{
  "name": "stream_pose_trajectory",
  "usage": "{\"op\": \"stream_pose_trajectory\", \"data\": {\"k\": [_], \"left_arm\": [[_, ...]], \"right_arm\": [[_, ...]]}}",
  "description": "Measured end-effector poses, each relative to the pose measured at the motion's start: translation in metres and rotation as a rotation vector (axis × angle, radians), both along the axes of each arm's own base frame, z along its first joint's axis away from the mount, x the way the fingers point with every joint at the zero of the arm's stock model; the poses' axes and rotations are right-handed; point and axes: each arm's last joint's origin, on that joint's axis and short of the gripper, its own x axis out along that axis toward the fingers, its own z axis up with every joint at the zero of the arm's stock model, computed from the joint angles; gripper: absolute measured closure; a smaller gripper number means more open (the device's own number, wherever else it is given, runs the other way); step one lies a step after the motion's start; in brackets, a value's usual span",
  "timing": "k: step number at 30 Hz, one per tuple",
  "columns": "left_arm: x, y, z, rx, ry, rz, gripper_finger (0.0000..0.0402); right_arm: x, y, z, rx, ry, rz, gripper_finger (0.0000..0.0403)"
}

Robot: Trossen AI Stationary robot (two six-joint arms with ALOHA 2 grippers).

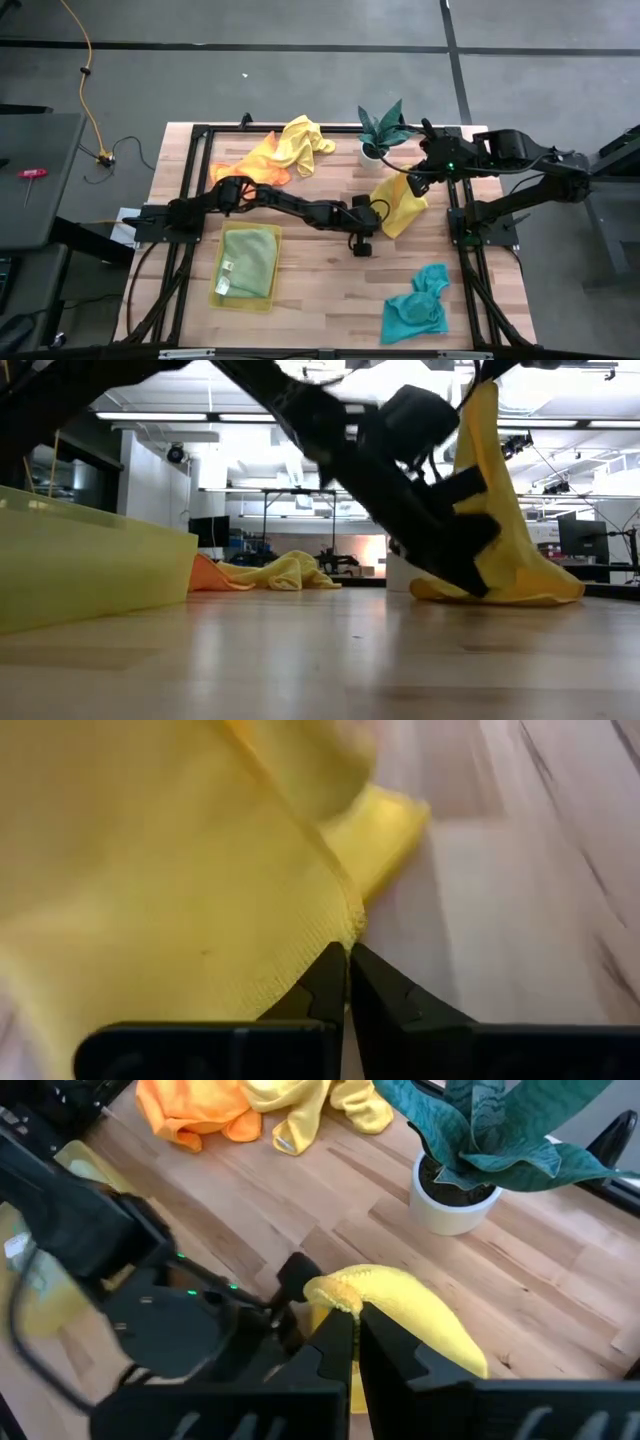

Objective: Fold microfiber towels
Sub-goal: Fold the bottom yellow microfiber cloth

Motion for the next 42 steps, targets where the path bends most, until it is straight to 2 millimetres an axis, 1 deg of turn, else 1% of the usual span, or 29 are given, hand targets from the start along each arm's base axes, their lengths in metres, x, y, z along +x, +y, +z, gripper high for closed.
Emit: {"op": "stream_pose_trajectory", "data": {"k": [3,6,10,14,16,20,22,25,27,29,33,37,42], "left_arm": [[-0.009,-0.001,0.026,0.020,0.047,-0.044,0.0399],[-0.021,0.000,0.057,0.009,0.078,-0.060,0.0400],[-0.044,0.003,0.101,0.008,0.120,-0.056,0.0401],[-0.074,0.010,0.148,0.012,0.137,-0.027,0.0401],[-0.091,0.014,0.172,0.023,0.145,-0.001,0.0401],[-0.127,0.023,0.217,0.061,0.102,0.072,0.0401],[-0.144,0.027,0.237,0.080,0.076,0.106,0.0401],[-0.169,0.033,0.261,0.104,0.040,0.155,0.0401],[-0.184,0.038,0.273,0.112,0.025,0.185,0.0401],[-0.197,0.043,0.281,0.118,0.027,0.222,0.0401],[-0.220,0.052,0.289,0.107,0.063,0.277,0.0402],[-0.229,0.064,0.288,0.102,0.096,0.320,0.0401],[-0.234,0.088,0.285,0.127,0.105,0.376,0.0401]], "right_arm": [[0.000,0.000,0.000,-0.016,0.008,0.020,0.0403],[-0.001,0.000,0.000,-0.032,0.020,0.039,0.0403],[-0.002,0.000,0.000,-0.048,0.040,0.079,0.0403],[-0.005,0.000,0.000,-0.060,0.052,0.102,0.0403],[-0.005,0.000,0.000,-0.050,0.050,0.110,0.0403],[-0.006,0.002,0.000,-0.041,0.060,0.190,0.0403],[-0.006,0.002,0.000,-0.053,0.067,0.216,0.0403],[-0.006,0.000,0.000,-0.090,0.083,0.200,0.0403],[-0.008,-0.004,-0.001,-0.114,0.108,0.171,0.0403],[-0.012,-0.008,-0.002,-0.132,0.154,0.147,0.0403],[-0.018,-0.017,-0.005,-0.153,0.222,0.094,0.0403],[-0.019,-0.026,-0.004,-0.192,0.254,0.101,0.0403],[-0.022,-0.038,-0.004,-0.292,0.326,0.071,0.0403]]}}
